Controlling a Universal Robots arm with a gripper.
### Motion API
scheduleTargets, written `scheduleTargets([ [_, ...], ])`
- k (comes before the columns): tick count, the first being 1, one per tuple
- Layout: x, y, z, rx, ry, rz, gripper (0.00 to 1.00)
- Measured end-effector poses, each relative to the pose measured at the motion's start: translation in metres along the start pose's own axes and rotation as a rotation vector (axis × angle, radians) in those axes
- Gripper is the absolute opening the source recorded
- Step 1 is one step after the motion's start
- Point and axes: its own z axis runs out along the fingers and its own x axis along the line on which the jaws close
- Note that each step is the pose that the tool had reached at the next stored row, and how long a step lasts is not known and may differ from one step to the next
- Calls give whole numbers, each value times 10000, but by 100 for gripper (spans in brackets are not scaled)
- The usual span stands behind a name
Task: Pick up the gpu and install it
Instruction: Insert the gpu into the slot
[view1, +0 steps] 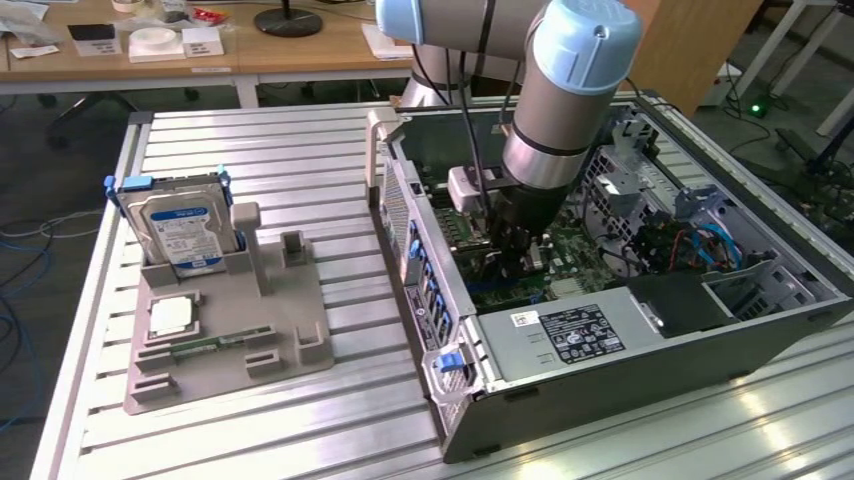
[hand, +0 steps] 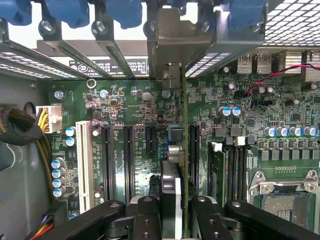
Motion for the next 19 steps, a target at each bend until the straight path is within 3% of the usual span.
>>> scheduleTargets([
  [19,13,0,-19,-15,6,1,28],
])
